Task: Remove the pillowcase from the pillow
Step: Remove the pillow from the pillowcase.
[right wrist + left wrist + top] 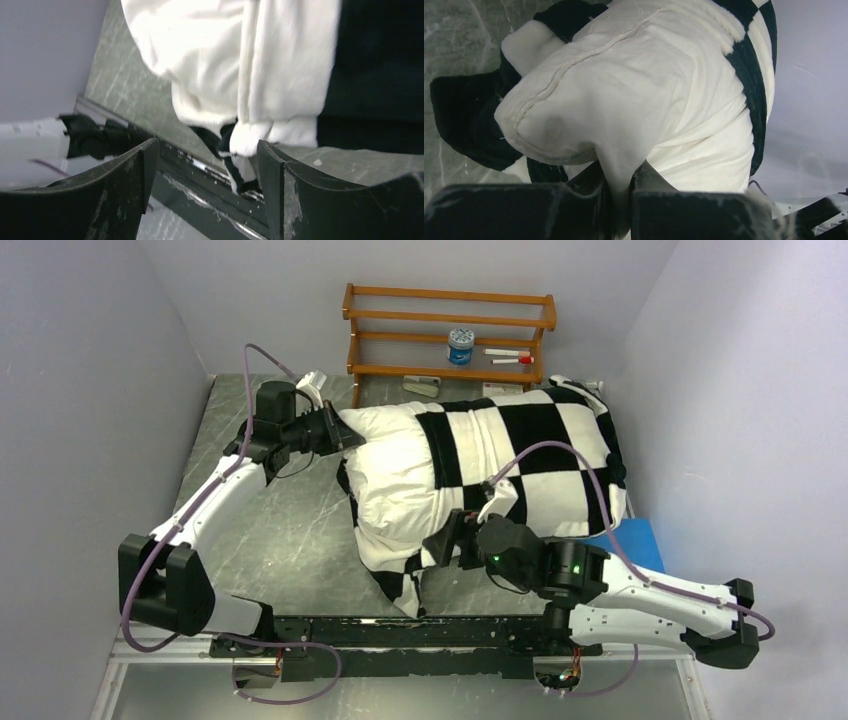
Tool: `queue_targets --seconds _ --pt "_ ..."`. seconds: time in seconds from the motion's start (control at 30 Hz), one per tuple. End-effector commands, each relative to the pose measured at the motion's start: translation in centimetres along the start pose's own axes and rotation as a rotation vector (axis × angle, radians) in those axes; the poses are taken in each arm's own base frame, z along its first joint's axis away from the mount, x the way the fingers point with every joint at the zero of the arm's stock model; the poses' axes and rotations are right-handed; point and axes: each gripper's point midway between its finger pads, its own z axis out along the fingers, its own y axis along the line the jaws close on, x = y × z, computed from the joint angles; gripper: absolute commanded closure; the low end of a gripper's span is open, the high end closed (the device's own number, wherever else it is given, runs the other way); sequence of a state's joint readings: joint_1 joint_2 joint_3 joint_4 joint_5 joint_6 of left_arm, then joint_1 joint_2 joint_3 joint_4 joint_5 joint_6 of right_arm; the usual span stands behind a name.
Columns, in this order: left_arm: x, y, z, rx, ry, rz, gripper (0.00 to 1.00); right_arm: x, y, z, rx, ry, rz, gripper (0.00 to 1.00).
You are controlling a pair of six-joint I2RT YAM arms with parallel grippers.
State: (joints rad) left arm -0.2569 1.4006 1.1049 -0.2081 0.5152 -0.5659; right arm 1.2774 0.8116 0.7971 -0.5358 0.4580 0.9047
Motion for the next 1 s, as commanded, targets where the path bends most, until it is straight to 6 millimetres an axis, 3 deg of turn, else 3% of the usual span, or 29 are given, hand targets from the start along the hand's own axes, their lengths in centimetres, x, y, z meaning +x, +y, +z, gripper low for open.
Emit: queue_targets --seconds 0.0,0.07,0.17,0.23,0.3,0.4,0.47,0.53,0.63,0.73,0.87,0.97 --pt "-0.8 -0.3 -1.8 -0.025 -0.048 0.048 0.95 -3.1 -3.4 -0.4 0.242 -0.111 -0.031 0.24" --pt "-0.6 -0.5 -1.9 -0.019 -0.041 0.045 0.95 -3.2 -2.7 0.8 0.256 -0.092 -0.070 0.23" --pt "-0.6 -0.7 -2.2 -0.017 -0.035 0.047 0.95 -1.3 -2.1 3.4 0.280 -0.018 -0.108 0.25" --pt "-0.9 -0.5 -2.4 -0.039 -0.040 0.049 0.95 0.6 -4.4 4.6 0.396 0.017 -0.118 0.31" --pt "-1.1 -0.5 -2.6 -0.054 -0.038 0.056 0.95 1.8 -8.7 4.5 0.579 0.016 -0.166 0.41" --pt "-1.1 -0.7 -2.8 -0.048 -0.030 0.067 0.95 0.8 -12.8 3.2 0.736 -0.026 -0.179 0.59" --pt "-1.3 -0.8 -2.9 -0.044 -0.036 0.069 0.95 0.0 -14.0 3.3 0.749 -0.004 -0.175 0.67" --pt "-1.2 -0.7 -2.9 -0.043 -0.034 0.062 0.95 -0.8 -14.7 3.1 0.759 0.005 -0.140 0.68" --pt "-1.0 -0.5 -3.0 -0.045 -0.025 0.064 0.95 -1.4 -12.0 3.7 0.618 0.047 -0.142 0.60" --pt "-0.6 -0.5 -3.0 -0.034 -0.018 0.076 0.95 -2.2 -6.1 4.2 0.320 0.099 -0.146 0.46" --pt "-0.5 -1.6 -3.6 0.018 -0.019 0.122 0.95 -6.2 0.6 2.1 0.038 0.022 -0.159 0.35" --pt "-0.3 -2.6 -4.3 0.067 -0.037 0.150 0.95 -8.6 5.1 2.1 -0.124 -0.002 -0.275 0.20"
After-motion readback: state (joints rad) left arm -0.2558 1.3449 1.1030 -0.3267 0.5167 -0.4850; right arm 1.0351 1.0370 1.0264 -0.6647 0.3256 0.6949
